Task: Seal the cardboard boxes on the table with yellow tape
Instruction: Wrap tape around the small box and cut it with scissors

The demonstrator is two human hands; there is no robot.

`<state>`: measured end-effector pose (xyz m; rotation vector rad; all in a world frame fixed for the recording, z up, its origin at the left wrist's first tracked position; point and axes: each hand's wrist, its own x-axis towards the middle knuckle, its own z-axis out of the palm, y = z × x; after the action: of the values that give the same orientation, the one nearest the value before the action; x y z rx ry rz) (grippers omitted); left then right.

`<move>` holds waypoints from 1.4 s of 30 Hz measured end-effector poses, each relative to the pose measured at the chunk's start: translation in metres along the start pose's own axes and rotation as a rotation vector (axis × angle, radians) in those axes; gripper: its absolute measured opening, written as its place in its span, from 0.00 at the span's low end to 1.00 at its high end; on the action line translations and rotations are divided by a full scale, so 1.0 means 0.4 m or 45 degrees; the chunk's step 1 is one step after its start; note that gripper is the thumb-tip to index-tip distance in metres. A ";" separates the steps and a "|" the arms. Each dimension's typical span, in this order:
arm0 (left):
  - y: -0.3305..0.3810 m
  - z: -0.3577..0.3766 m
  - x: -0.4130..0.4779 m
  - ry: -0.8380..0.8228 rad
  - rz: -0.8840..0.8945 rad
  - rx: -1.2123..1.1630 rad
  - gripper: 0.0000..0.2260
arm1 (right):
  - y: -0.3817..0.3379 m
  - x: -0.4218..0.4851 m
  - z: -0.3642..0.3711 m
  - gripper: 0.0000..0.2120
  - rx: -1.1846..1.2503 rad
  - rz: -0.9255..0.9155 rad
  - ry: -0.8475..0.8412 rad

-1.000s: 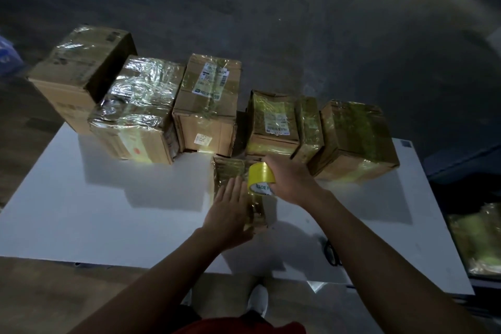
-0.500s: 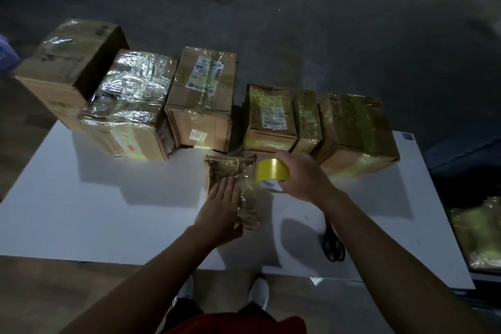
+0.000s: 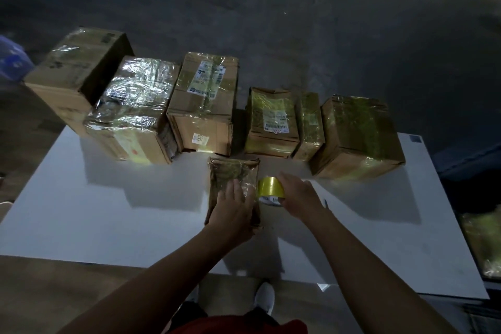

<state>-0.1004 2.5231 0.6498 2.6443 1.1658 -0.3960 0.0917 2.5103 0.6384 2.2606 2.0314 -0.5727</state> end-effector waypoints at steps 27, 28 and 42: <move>-0.101 -0.050 0.014 0.261 0.272 -0.288 0.41 | -0.024 -0.015 -0.050 0.25 0.253 -0.145 0.295; -0.118 -0.041 0.009 0.320 0.298 -0.342 0.40 | -0.030 -0.013 -0.064 0.24 0.286 -0.202 0.351; -0.246 0.048 -0.047 0.438 0.387 -0.315 0.43 | -0.140 0.014 -0.131 0.23 0.137 -0.438 0.375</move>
<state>-0.1890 2.5690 0.6287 2.6670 0.8059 0.2507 0.0505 2.5380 0.6970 2.1733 2.6221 -0.3897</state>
